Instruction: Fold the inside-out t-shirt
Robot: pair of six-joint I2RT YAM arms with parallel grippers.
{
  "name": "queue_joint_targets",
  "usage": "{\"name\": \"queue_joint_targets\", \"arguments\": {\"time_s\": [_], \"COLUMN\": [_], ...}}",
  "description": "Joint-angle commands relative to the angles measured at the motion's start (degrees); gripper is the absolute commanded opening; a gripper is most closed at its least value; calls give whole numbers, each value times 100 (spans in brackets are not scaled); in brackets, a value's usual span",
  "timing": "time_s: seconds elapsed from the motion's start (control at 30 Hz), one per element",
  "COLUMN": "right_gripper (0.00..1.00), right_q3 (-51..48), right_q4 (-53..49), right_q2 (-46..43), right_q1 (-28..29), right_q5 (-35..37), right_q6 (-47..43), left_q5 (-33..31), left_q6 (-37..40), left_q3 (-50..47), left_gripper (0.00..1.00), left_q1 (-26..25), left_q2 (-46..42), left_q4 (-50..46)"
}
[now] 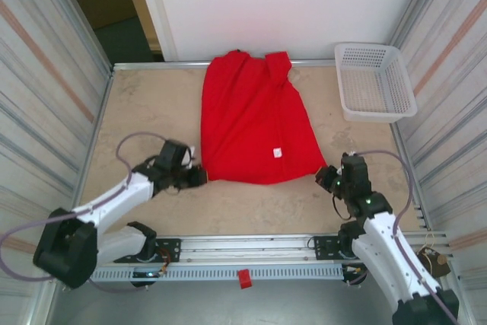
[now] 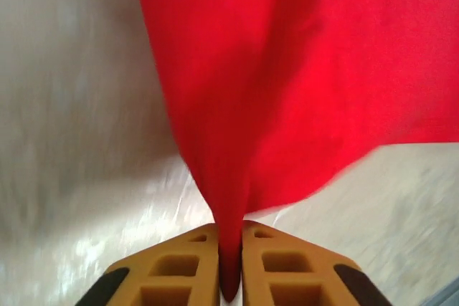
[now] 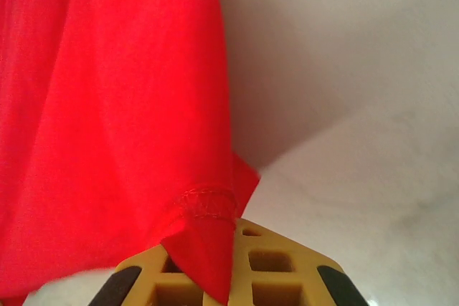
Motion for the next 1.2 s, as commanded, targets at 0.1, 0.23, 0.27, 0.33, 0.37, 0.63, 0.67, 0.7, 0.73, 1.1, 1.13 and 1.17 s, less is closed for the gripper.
{"name": "queue_joint_targets", "arguments": {"time_s": [0.1,0.23,0.27,0.33,0.37,0.63,0.67,0.7,0.73,1.1,1.13,1.17], "right_gripper": [0,0,0,0,0,0,0,0,0,0,0,0], "right_q3": [-137,-41,-16,61,97,205,208,214,214,186,193,191], "right_q4": [-794,-816,-803,-803,-803,-807,-807,-816,-816,-799,-799,-806], "right_q2": [-931,-875,-837,-805,-809,-682,-693,-699,-708,-727,-734,-726], "right_q1": [261,266,268,277,274,277,278,273,277,278,278,274], "right_q5": [687,674,663,670,686,740,748,754,758,724,727,714], "right_q6": [445,388,373,350,327,252,252,252,252,251,251,252], "left_q5": [-1007,-1438,-1572,-1698,-1734,-2200,-2225,-2219,-2199,-2253,-2238,-2234], "left_q6": [-278,356,564,993,1223,2523,2583,2613,2644,2679,2700,2710], "left_q3": [30,574,742,1032,1161,1896,1897,1891,1882,1885,1916,1933], "left_gripper": [56,64,65,66,67,70,70,70,71,59,51,43], "left_q1": [-460,-872,-1069,-1464,-1695,-3093,-3183,-3241,-3279,-3352,-3352,-3352], "left_q2": [-1002,-761,-587,-157,104,2076,2213,2309,2416,3318,3394,3444], "left_q4": [57,-134,-132,-7,97,287,320,364,405,773,781,789]}}
